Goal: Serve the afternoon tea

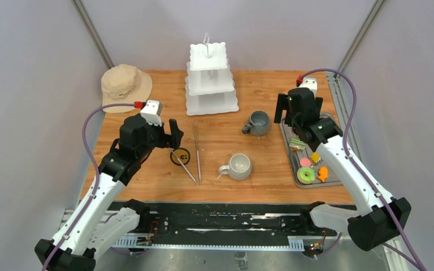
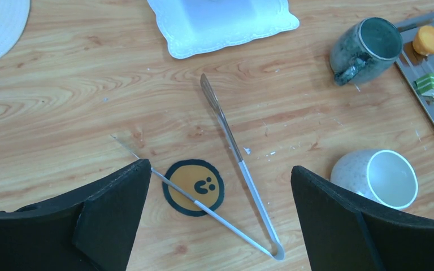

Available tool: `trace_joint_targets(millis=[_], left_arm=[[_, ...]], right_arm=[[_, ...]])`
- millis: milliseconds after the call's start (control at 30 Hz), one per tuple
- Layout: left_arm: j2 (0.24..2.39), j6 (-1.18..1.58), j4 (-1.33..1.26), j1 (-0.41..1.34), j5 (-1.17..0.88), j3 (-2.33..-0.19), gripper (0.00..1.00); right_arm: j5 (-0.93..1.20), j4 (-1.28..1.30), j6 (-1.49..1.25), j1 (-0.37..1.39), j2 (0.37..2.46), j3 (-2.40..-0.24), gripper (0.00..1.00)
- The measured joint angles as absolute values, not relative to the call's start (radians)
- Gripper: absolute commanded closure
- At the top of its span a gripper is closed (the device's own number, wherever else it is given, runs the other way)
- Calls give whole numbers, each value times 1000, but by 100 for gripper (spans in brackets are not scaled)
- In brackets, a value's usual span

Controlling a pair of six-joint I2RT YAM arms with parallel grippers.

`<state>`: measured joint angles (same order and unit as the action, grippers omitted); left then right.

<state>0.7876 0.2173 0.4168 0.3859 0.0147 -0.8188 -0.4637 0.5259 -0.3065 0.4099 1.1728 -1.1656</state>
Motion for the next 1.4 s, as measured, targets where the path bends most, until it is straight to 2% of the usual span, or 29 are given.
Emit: trace_joint_targets(millis=[267,433,500,733,867,1100,1233,1400], left_arm=[[788,222,417,388,35,-819,2],[799,265,431,389,126,-819,2],[823,287,466,381,179,-827,2],[937,400,602,198,241,-889,2],[944,468,676,113,258,-898,2],[887,530,741,81,278,-897,2],[850,521,740,81,261,-897,2],[796,426,695,95,112,-890,2]], right_arm=[[-428,521,-307,410,1172,-1155,8],[-374,507,-300,422,1177,-1155,9],[-360,488,-290,480,1200,-1167,9],[-308,451,-277,826,1519,-1435,11],[-253,447,-282,936,1729,-1518,14],[-170,496,-336,955,1919,-1534,16],[-147,499,-358,955,1923,-1534,16],[-149,496,-367,955,1900,-1520,15]])
